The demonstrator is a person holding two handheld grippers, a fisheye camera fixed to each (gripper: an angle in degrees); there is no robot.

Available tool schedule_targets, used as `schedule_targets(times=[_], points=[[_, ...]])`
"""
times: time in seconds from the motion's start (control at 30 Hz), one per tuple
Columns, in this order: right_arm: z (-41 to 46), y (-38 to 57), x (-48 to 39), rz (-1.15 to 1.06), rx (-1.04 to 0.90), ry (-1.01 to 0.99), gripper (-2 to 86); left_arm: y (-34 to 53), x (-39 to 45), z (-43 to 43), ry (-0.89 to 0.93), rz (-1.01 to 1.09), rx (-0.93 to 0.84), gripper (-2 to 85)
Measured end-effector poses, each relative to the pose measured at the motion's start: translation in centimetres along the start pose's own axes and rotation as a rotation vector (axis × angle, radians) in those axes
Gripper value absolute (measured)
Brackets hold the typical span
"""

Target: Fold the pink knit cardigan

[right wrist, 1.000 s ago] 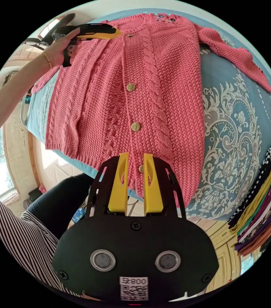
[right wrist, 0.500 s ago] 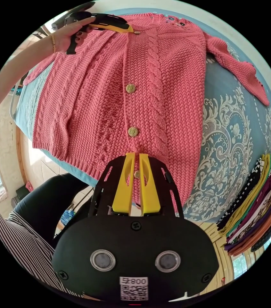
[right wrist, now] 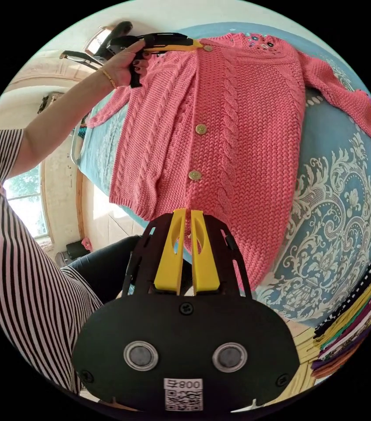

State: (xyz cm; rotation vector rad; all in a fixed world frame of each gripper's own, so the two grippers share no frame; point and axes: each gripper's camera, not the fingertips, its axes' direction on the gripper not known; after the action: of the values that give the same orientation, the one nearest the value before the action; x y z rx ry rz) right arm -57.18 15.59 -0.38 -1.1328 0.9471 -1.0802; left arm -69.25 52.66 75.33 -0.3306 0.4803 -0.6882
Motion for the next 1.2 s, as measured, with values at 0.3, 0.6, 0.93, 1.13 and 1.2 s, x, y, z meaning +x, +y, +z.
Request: schedule_targets(times=[0.3, 0.6, 0.93, 1.13, 1.2], points=[[1.3, -4.7, -2.0, -0.134, 0.039, -0.183, 1.7, -3.0, -3.7, -0.9, -0.126, -0.029, -0.044, 0.9], [3.7, -7.3, -2.2, -0.166, 0.010, -0.230, 1.8, -2.8, -5.3, -0.6, -0.145, -0.056, -0.058, 1.0], [7.2, -9.6, -1.4, -0.148, -0.029, -0.244, 1.8, -1.0, -6.0, -0.2, -0.167, -0.066, -0.068, 1.0], [8.4, -11.2, -1.4, -0.153, -0.030, -0.230, 1.8, 0.5, -6.3, 0.1, -0.175, -0.093, -0.066, 1.1], [9.3, -11.7, -1.2, -0.146, -0.041, -0.218, 1.9, 1.1, -6.3, 0.1, -0.167, -0.102, -0.055, 1.1]])
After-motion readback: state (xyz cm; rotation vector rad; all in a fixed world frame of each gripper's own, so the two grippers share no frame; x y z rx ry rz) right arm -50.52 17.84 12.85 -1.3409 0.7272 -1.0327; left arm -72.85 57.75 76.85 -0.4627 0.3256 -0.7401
